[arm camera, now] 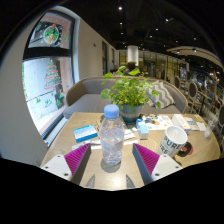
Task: Pour water
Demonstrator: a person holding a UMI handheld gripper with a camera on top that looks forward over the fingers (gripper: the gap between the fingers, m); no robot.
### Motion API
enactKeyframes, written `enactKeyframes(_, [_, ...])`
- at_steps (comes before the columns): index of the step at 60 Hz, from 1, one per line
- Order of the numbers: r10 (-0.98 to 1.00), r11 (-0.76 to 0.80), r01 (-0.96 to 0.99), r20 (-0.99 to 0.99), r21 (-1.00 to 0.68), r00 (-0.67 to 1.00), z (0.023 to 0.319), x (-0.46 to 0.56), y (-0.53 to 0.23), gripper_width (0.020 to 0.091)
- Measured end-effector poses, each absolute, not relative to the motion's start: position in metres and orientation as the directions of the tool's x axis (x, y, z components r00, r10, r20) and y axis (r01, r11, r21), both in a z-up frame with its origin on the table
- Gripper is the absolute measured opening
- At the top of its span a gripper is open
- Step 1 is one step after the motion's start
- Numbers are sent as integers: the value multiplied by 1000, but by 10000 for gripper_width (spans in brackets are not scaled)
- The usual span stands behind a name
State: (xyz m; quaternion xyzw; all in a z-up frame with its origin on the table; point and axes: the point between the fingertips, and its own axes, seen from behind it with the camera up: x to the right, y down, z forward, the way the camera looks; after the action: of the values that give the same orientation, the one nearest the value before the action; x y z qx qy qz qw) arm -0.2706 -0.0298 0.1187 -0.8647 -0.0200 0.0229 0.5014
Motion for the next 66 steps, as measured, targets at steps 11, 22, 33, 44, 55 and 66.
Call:
enactKeyframes(11, [31, -466, -10, -28, -885, 999, 88, -273, 31, 815])
enactKeyframes(22, [55, -404, 19, -3, -915, 998, 81, -278, 52, 537])
enactKeyframes(33, [51, -392, -2, -24, -920, 998, 82, -276, 50, 357])
enactKeyframes(44, [48, -385, -12, -32, -923, 998, 94, -274, 43, 356])
enactKeyframes(55, [58, -360, -176, -210, -916, 976, 148, -280, 37, 358])
enactKeyframes(66, [48, -365, -649, -710, -667, 703, 239, -290, 35, 355])
